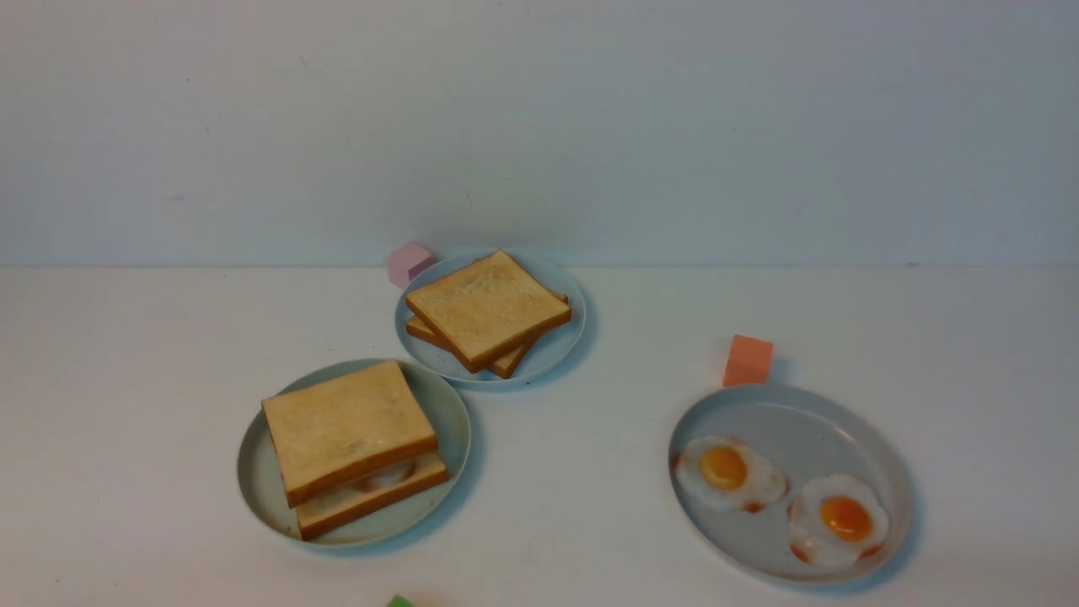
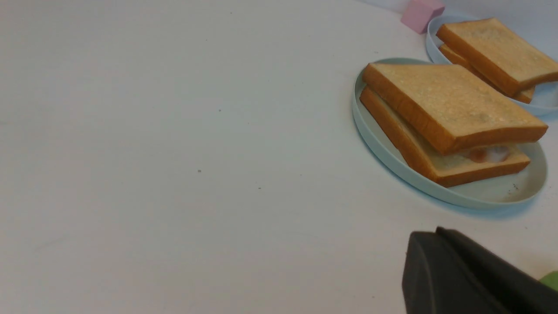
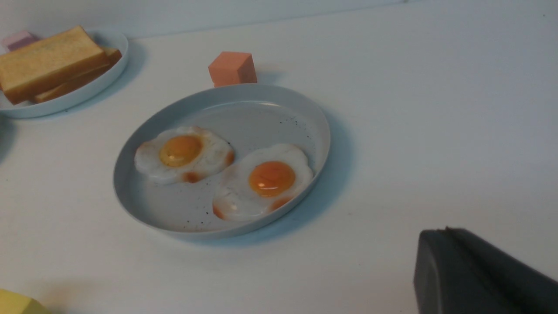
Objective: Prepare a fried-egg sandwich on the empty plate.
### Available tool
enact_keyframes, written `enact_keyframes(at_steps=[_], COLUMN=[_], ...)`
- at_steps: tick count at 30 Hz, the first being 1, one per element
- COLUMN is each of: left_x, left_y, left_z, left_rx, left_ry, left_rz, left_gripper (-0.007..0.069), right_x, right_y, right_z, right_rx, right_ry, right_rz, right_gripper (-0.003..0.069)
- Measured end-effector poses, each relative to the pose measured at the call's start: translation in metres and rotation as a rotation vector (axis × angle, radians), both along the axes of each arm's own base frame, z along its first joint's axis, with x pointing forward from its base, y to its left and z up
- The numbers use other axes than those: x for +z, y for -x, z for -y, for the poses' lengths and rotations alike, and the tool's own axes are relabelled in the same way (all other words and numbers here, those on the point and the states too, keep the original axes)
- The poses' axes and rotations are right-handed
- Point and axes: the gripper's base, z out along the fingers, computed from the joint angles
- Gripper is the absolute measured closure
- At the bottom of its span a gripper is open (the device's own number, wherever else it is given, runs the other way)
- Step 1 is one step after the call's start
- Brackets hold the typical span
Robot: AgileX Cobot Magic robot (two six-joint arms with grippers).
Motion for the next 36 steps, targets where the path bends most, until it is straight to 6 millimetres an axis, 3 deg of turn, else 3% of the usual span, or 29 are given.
enact_keyframes(at_steps=[36], left_x=[0.0000], left_y=[0.0000], left_z=[0.0000], left_rx=[0.000], left_ry=[0.000], left_rz=[0.000], left_gripper=[0.0627], right_x=[0.0000], right_y=[0.0000], right_z=[0.0000], right_rx=[0.000], right_ry=[0.000], right_rz=[0.000], right_gripper=[0.0592])
